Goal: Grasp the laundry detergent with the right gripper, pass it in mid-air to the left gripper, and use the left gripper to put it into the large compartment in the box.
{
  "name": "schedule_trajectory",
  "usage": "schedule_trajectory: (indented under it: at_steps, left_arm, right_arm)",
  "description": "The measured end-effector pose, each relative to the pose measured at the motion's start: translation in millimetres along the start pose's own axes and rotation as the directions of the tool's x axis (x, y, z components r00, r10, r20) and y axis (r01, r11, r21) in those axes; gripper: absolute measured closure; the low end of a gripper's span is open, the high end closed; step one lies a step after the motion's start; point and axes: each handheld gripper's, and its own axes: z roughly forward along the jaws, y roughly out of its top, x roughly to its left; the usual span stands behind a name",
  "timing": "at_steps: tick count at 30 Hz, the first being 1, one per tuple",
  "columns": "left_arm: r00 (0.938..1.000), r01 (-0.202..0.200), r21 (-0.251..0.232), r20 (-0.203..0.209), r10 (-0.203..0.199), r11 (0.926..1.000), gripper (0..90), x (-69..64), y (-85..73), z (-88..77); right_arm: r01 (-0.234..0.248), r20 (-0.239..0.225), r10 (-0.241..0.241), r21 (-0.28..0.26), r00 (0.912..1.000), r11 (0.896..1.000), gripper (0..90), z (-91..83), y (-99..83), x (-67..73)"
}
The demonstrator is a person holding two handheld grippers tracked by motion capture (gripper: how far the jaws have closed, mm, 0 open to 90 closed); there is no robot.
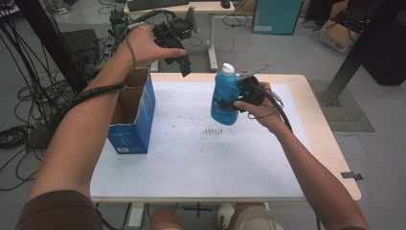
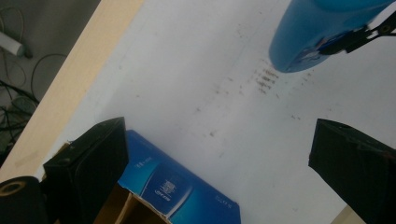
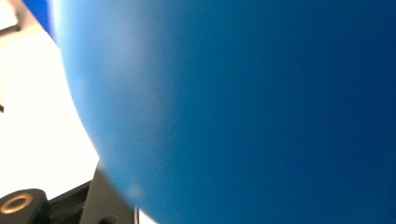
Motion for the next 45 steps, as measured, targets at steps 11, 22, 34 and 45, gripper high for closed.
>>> schedule_trajectory:
  at_steps: [11, 22, 34, 45]
  left_arm:
    - [0.9960, -0.087, 0.020, 0.020, 0.087, 0.9960, 5.7, -15.3, -9.4, -10.3]
    - [0.9875, -0.154, 0.026, 0.036, 0.153, 0.9877, 5.6, -29.0, -20.1, -7.7]
    - [0.9766, -0.199, 0.044, 0.093, 0.194, 0.9791, 4.9, -42.1, -28.9, -0.1]
    - [0.9648, -0.233, 0.057, 0.139, 0.223, 0.9708, 4.8, -47.6, -32.8, 8.8]
  right_arm:
    - [0.095, -0.144, -0.089, 0.032, 0.9855, 0.995, 44.2, 43.0, 22.0, 18.0]
    - [0.172, -0.240, -0.162, 0.022, 0.9571, 0.985, 44.0, 69.3, 34.6, 41.5]
    - [0.230, -0.320, -0.221, -0.009, 0.9212, 0.973, 43.9, 73.9, 47.4, 63.7]
    - [0.291, -0.347, -0.282, -0.029, 0.8944, 0.956, 43.9, 71.3, 60.8, 75.1]
